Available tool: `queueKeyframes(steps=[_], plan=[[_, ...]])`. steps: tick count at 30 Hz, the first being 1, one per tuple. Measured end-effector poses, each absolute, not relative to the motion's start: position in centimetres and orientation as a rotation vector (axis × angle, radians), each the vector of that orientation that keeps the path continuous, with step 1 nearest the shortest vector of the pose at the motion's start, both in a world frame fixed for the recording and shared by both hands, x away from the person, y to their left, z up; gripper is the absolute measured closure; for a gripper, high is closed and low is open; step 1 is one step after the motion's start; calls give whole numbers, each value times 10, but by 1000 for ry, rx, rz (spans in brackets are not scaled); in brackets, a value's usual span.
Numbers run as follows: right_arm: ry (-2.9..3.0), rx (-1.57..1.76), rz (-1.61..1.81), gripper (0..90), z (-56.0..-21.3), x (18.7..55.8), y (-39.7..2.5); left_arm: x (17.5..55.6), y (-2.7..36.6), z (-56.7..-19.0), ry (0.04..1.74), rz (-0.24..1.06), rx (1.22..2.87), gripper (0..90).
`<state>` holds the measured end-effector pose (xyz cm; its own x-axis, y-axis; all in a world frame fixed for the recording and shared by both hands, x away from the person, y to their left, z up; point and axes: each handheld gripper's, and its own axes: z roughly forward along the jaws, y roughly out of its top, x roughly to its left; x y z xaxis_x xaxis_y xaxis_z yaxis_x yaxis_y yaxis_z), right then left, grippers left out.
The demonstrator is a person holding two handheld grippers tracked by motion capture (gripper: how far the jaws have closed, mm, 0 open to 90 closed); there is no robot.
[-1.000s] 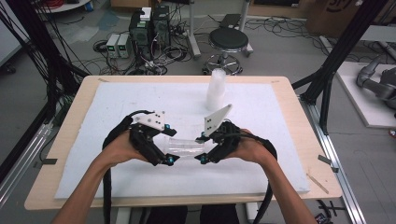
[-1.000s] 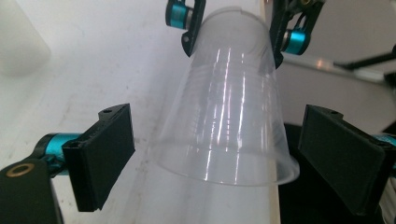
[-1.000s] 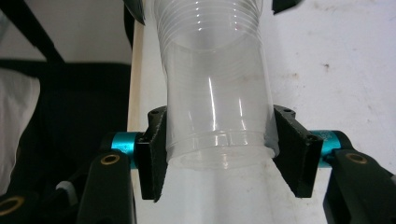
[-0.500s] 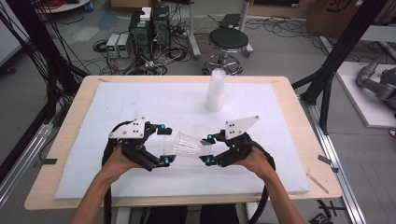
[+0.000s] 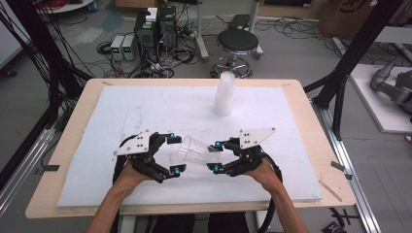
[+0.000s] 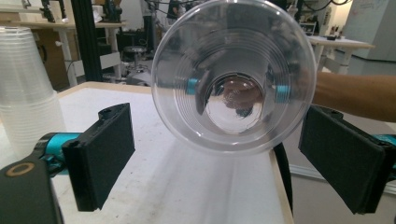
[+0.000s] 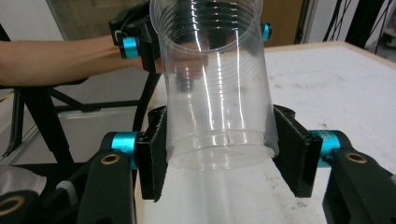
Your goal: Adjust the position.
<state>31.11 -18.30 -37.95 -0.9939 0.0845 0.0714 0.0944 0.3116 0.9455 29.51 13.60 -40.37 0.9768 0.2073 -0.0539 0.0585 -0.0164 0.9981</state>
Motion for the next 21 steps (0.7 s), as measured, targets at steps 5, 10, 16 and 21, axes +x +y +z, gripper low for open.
queueKeyframes(steps=[5, 10, 16, 21], plan=[[-2525, -162, -1840, 430, -380, 310, -184, 295, 133, -404, 208, 110, 1586, 104], [-2511, -145, -1870, 430, -380, 309, -183, 296, 125, -402, 190, 94, 1585, 104], [-2475, -129, -1903, 430, -380, 309, -183, 297, 113, -398, 177, 69, 1561, 105], [-2468, -120, -1906, 430, -380, 309, -183, 299, 110, -395, 167, 52, 1557, 107]])
